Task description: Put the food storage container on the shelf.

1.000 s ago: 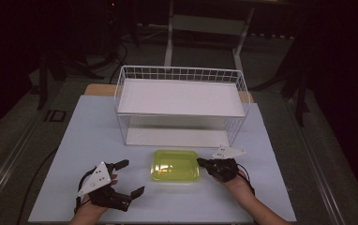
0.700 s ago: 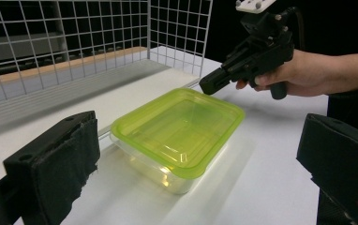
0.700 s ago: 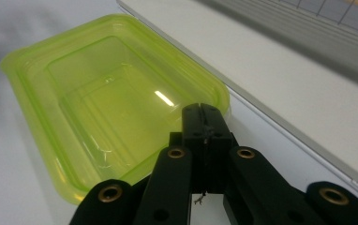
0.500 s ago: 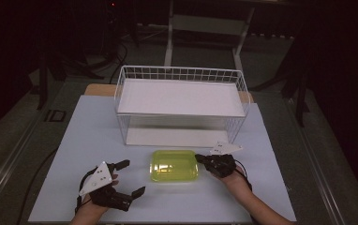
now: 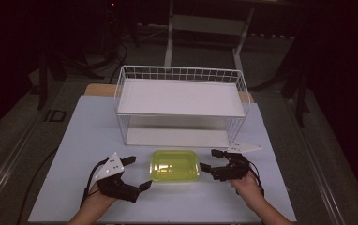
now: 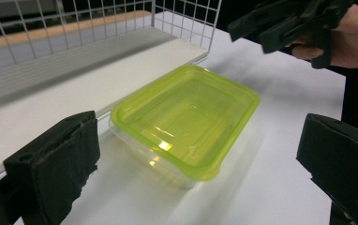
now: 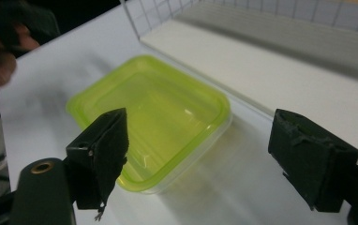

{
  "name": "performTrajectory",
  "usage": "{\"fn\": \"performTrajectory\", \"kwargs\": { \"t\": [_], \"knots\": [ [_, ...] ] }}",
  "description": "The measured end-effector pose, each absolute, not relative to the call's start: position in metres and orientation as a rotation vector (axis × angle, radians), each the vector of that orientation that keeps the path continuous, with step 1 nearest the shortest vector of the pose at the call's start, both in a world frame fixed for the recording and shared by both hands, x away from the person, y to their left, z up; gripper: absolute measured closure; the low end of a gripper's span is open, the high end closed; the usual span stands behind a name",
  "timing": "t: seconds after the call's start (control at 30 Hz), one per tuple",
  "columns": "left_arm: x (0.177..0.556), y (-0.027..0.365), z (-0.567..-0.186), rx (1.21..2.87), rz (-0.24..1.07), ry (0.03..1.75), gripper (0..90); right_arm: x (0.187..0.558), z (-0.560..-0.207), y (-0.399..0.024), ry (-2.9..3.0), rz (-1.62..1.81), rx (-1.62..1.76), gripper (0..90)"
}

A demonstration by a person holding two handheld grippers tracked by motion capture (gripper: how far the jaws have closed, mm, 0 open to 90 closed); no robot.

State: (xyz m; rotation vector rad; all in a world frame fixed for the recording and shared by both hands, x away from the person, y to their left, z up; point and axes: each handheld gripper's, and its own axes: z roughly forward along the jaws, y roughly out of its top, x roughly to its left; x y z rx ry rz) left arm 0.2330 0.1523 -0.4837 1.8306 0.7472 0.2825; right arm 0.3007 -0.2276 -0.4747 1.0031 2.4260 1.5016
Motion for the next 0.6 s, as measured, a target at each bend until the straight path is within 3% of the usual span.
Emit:
{"fn": "performTrajectory", "kwargs": {
  "t": [0.33, 0.6],
  "knots": [
    [0.259, 0.14, -0.487, 1.779, -0.038, 0.978, 2.4, 0.303, -0.474, -0.222, 2.52, 1.364, 1.142, 29.7],
    [0.276, 0.145, -0.493, 1.737, -0.139, 1.145, 2.6, 0.323, -0.483, -0.22, 2.588, 1.462, 1.562, 26.0]
  ]
}}
